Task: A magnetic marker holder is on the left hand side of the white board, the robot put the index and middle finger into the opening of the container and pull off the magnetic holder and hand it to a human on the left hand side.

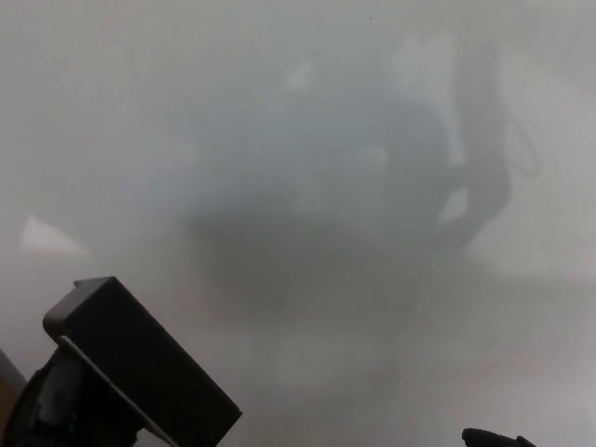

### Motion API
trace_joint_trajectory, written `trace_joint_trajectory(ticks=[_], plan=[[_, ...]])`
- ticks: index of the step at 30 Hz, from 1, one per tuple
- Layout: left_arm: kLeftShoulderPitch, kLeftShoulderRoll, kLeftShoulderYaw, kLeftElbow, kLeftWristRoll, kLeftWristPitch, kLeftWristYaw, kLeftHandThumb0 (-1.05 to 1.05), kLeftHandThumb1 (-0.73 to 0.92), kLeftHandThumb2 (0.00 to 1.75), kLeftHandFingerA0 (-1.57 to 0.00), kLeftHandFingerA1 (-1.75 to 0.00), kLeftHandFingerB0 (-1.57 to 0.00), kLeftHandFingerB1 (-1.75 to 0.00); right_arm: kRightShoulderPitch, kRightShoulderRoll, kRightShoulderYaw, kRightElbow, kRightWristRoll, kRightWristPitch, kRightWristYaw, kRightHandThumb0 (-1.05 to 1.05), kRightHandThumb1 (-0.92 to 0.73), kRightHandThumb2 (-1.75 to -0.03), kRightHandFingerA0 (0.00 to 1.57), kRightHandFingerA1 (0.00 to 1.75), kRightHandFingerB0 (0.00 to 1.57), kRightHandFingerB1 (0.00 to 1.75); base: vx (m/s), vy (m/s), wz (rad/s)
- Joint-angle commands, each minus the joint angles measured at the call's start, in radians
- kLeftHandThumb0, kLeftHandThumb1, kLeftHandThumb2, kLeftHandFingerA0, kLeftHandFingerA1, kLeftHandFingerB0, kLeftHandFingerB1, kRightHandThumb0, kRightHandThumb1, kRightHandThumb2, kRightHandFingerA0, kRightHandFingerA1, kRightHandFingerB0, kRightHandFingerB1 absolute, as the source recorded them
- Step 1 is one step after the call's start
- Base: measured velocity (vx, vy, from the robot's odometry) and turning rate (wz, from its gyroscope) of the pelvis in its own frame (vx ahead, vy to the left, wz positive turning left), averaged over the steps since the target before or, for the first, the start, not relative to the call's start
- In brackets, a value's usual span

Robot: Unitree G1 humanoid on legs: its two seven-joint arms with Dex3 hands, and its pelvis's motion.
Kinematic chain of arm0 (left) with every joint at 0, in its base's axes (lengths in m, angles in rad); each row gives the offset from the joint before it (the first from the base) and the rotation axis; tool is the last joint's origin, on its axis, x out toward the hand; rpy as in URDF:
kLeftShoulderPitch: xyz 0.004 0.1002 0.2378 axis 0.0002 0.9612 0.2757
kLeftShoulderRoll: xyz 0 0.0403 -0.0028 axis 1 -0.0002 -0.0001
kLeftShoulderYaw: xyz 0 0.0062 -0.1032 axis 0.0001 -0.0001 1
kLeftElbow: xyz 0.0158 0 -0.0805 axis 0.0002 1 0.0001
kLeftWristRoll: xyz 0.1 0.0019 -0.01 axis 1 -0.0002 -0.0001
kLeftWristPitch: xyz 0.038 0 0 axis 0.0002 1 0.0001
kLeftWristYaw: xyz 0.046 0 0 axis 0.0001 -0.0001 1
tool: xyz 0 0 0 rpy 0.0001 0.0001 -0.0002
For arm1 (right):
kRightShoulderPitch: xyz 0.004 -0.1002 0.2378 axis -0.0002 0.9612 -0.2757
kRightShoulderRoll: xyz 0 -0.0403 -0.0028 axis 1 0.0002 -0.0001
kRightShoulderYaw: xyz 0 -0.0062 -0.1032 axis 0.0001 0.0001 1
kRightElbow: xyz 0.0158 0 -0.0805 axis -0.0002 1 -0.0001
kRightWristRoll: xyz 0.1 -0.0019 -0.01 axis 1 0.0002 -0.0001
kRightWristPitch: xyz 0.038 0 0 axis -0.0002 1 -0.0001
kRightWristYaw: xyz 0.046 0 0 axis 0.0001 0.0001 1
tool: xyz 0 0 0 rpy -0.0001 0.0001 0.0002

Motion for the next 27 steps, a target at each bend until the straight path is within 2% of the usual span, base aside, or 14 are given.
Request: trace_joint_trajectory(ticks=[1, 3, 10, 11, 12, 13, 14, 15, 17, 18, 19, 22, 23, 27], plan=[[0.02, -0.03, 0.126, -0.061, -0.495, 0.216, 0.172, -0.44, 0.74, 0.66, -0.76, -1.63, -0.69, -0.84, 0.059, -0.018, -0.018, -0.047, 0.051, 0.06, 0.027, -0.35, -0.68, -0.6, 0.8, 0.49, 0.73, 0.48, 0.0, 0.0, 0.0], [0.02, -0.025, 0.13, -0.058, -0.51, 0.227, 0.178, -0.46, 0.76, 0.62, -0.78, -1.6, -0.7, -0.75, 0.058, -0.018, -0.02, -0.045, 0.058, 0.058, 0.035, -0.34, -0.69, -0.6, 0.78, 0.5, 0.72, 0.49, 0.0, 0.0, 0.0], [0.03, -0.028, 0.139, -0.057, -0.557, 0.223, 0.178, -0.47, 0.75, 0.67, -0.83, -1.52, -0.74, -0.86, 0.054, -0.021, -0.019, -0.044, 0.052, 0.065, 0.034, -0.34, -0.67, -0.6, 0.81, 0.49, 0.74, 0.49, 0.0, 0.0, 0.0], [0.031, -0.03, 0.139, -0.061, -0.56, 0.219, 0.184, -0.5, 0.64, 1.01, -0.97, -1.22, -0.81, -0.87, 0.054, -0.021, -0.019, -0.04, 0.051, 0.063, 0.033, -0.34, -0.68, -0.6, 0.82, 0.49, 0.74, 0.49, 0.0, 0.0, 0.0], [0.032, -0.032, 0.139, -0.066, -0.566, 0.217, 0.194, -0.5, 0.64, 1.01, -0.97, -1.22, -0.81, -0.87, 0.053, -0.022, -0.019, -0.037, 0.048, 0.06, 0.031, -0.34, -0.68, -0.6, 0.82, 0.49, 0.74, 0.49, 0.0, 0.0, 0.0], [0.026, -0.019, 0.138, -0.049, -0.558, 0.223, 0.177, -0.52, 0.65, 0.6, -0.92, -0.96, -0.85, -0.53, 0.057, -0.022, -0.018, -0.046, 0.044, 0.062, 0.027, -0.33, -0.68, -0.61, 0.83, 0.49, 0.75, 0.48, 0.0, 0.0, 0.0], [0.017, -0.002, 0.137, -0.026, -0.549, 0.23, 0.157, -0.52, 0.65, 0.6, -0.92, -0.96, -0.85, -0.53, 0.063, -0.021, -0.015, -0.057, 0.04, 0.065, 0.023, -0.33, -0.68, -0.61, 0.83, 0.49, 0.75, 0.48, 0.0, 0.0, 0.0], [0.018, 0.001, 0.135, -0.024, -0.546, 0.228, 0.15, -0.43, 0.63, 0.59, -0.78, -0.62, -0.64, -0.39, 0.062, -0.022, -0.016, -0.055, 0.041, 0.067, 0.024, -0.33, -0.68, -0.6, 0.83, 0.49, 0.74, 0.49, 0.0, 0.0, 0.0], [0.024, -0.007, 0.133, -0.03, -0.548, 0.211, 0.134, -0.46, 0.44, 0.8, -0.6, -0.63, -0.43, -0.5, 0.06, -0.023, -0.014, -0.052, 0.038, 0.067, 0.025, -0.34, -0.68, -0.61, 0.83, 0.49, 0.74, 0.48, 0.0, 0.0, 0.0], [0.026, -0.009, 0.133, -0.031, -0.549, 0.206, 0.13, -0.46, 0.44, 0.8, -0.6, -0.63, -0.43, -0.5, 0.06, -0.023, -0.014, -0.051, 0.036, 0.067, 0.025, -0.34, -0.68, -0.61, 0.83, 0.49, 0.74, 0.48, 0.0, 0.0, 0.0], [0.027, -0.004, 0.12, -0.029, -0.538, 0.2, 0.09, -0.62, 0.49, 0.56, -0.47, -0.39, -0.29, -0.35, 0.057, -0.023, -0.015, -0.048, 0.038, 0.067, 0.026, -0.33, -0.67, -0.6, 0.82, 0.5, 0.75, 0.49, 0.0, 0.0, 0.0], [0.028, 0.014, 0.078, -0.019, -0.507, 0.179, -0.016, -0.7, 0.5, 0.56, -0.43, -0.38, -0.26, -0.34, 0.053, -0.025, -0.016, -0.042, 0.034, 0.069, 0.021, -0.34, -0.67, -0.6, 0.82, 0.49, 0.75, 0.48, 0.0, 0.0, 0.0], [0.031, 0.016, 0.068, -0.019, -0.5, 0.171, -0.031, -0.81, 0.43, 0.81, -0.39, -0.48, -0.25, -0.44, 0.051, -0.026, -0.013, -0.039, 0.025, 0.062, 0.017, -0.35, -0.67, -0.6, 0.82, 0.5, 0.74, 0.48, 0.0, 0.0, 0.0], [0.037, 0.036, 0.006, 0.009, -0.466, 0.12, -0.129, -0.89, 0.48, 0.85, -0.34, -0.44, -0.25, -0.45, 0.047, -0.029, -0.008, -0.033, 0.012, 0.054, 0.008, -0.34, -0.68, -0.6, 0.83, 0.49, 0.74, 0.48, 0.0, 0.0, 0.0]])
